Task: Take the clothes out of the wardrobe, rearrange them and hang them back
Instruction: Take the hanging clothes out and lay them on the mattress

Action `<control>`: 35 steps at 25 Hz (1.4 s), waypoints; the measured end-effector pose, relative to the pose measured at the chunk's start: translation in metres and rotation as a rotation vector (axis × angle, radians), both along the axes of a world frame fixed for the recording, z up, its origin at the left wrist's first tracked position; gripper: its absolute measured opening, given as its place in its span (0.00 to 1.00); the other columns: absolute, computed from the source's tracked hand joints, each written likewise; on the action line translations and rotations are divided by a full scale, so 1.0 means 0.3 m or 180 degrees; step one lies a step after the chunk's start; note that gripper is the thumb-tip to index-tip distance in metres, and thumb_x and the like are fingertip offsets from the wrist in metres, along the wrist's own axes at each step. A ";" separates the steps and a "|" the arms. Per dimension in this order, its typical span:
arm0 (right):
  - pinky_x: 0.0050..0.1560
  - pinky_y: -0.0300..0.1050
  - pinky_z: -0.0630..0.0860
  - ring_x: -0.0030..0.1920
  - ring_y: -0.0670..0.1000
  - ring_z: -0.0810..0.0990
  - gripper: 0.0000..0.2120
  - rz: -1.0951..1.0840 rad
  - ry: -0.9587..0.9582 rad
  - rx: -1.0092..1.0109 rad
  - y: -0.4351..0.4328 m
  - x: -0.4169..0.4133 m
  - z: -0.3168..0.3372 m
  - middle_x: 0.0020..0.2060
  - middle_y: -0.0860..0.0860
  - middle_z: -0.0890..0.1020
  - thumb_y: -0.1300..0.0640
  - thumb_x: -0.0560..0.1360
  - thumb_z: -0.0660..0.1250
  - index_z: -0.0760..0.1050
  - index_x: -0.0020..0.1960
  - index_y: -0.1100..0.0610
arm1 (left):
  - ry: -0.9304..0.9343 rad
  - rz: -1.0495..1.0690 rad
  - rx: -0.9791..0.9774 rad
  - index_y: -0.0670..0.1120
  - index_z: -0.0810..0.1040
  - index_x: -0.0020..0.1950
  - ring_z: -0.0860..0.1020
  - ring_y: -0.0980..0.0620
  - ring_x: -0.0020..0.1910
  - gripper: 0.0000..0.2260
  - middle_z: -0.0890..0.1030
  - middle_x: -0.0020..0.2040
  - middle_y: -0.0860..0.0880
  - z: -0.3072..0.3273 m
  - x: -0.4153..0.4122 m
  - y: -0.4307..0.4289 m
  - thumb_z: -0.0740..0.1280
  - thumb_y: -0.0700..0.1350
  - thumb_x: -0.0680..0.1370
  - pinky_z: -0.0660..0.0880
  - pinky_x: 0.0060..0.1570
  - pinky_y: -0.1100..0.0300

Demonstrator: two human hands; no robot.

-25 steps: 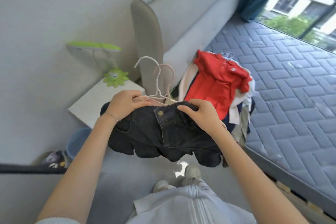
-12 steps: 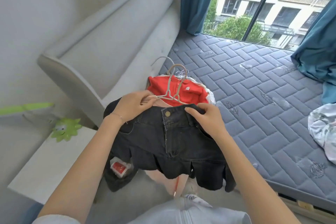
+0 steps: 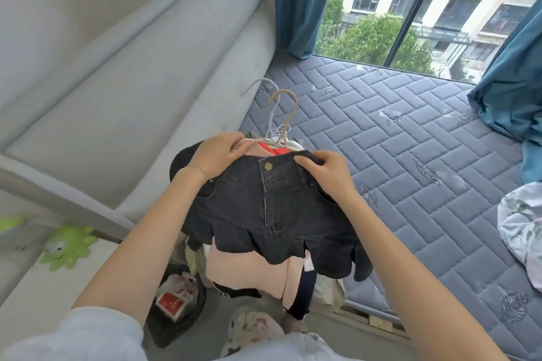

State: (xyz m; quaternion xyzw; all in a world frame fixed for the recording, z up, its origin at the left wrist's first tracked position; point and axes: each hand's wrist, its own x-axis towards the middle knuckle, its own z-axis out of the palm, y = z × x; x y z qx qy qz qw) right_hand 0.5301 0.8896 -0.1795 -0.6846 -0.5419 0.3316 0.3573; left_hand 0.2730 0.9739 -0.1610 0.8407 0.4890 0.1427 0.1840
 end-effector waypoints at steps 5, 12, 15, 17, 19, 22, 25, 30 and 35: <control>0.32 0.46 0.65 0.28 0.46 0.71 0.22 -0.0265 -0.0126 -0.0055 0.264 0.038 -0.083 0.23 0.44 0.73 0.33 0.68 0.66 0.75 0.30 0.51 | -0.0046 -0.0095 -0.0071 0.45 0.69 0.40 0.73 0.46 0.36 0.17 0.72 0.34 0.51 -0.120 0.063 0.304 0.57 0.56 0.82 0.69 0.36 0.51; 0.32 0.40 0.62 0.33 0.45 0.73 0.13 -0.0136 -0.0395 -0.0923 0.610 0.045 -0.464 0.28 0.42 0.74 0.40 0.75 0.66 0.75 0.34 0.43 | 0.0422 -0.0280 -0.0776 0.48 0.76 0.57 0.78 0.41 0.52 0.17 0.81 0.53 0.42 -0.555 0.110 0.682 0.54 0.56 0.83 0.74 0.51 0.48; 0.39 0.41 0.66 0.39 0.47 0.75 0.13 -0.0146 -0.0533 -0.1136 0.736 0.059 -0.673 0.41 0.46 0.82 0.40 0.77 0.64 0.81 0.49 0.47 | 0.0580 -0.0232 -0.0610 0.47 0.77 0.58 0.78 0.40 0.51 0.18 0.81 0.52 0.42 -0.770 0.147 0.810 0.53 0.56 0.83 0.73 0.52 0.46; 0.43 0.44 0.67 0.42 0.51 0.76 0.16 -0.0212 -0.0639 -0.1245 0.817 0.072 -0.814 0.45 0.51 0.84 0.41 0.78 0.63 0.80 0.53 0.51 | 0.0693 -0.0140 -0.0493 0.46 0.77 0.55 0.78 0.40 0.50 0.18 0.81 0.50 0.42 -0.914 0.175 0.888 0.53 0.56 0.83 0.72 0.50 0.47; 0.45 0.46 0.70 0.45 0.54 0.77 0.16 -0.0280 -0.0772 -0.1277 0.873 0.079 -0.932 0.48 0.53 0.84 0.43 0.79 0.62 0.79 0.56 0.53 | 0.0800 -0.0019 -0.0307 0.46 0.78 0.56 0.78 0.40 0.50 0.18 0.81 0.51 0.43 -1.038 0.193 0.936 0.54 0.55 0.83 0.70 0.50 0.48; 0.53 0.51 0.75 0.52 0.57 0.79 0.14 -0.0405 -0.0897 -0.1199 0.910 0.090 -1.070 0.52 0.53 0.83 0.48 0.79 0.63 0.78 0.59 0.54 | 0.0533 -0.0053 -0.0226 0.47 0.78 0.62 0.78 0.41 0.53 0.16 0.82 0.53 0.44 -1.172 0.197 0.963 0.58 0.53 0.82 0.70 0.53 0.48; 0.61 0.51 0.74 0.58 0.56 0.78 0.15 -0.0535 -0.0837 -0.1066 0.912 0.097 -1.146 0.57 0.53 0.82 0.53 0.77 0.65 0.78 0.62 0.55 | 0.0227 -0.0245 -0.0263 0.45 0.75 0.67 0.75 0.41 0.60 0.15 0.79 0.61 0.44 -1.240 0.143 0.966 0.63 0.47 0.81 0.68 0.61 0.47; 0.65 0.55 0.70 0.63 0.56 0.74 0.20 -0.0591 -0.1171 -0.0640 0.882 0.058 -1.179 0.62 0.53 0.79 0.52 0.77 0.67 0.74 0.67 0.55 | 0.0220 0.0283 -0.0154 0.46 0.71 0.69 0.71 0.44 0.65 0.17 0.74 0.66 0.46 -1.274 0.032 0.918 0.61 0.46 0.81 0.66 0.65 0.48; 0.68 0.57 0.64 0.68 0.59 0.69 0.28 -0.0374 -0.1906 -0.1353 0.877 0.046 -1.208 0.68 0.55 0.72 0.42 0.79 0.60 0.62 0.74 0.55 | 0.0471 0.0713 -0.0254 0.43 0.72 0.67 0.73 0.41 0.59 0.20 0.76 0.60 0.42 -1.276 0.013 0.924 0.64 0.53 0.79 0.68 0.61 0.48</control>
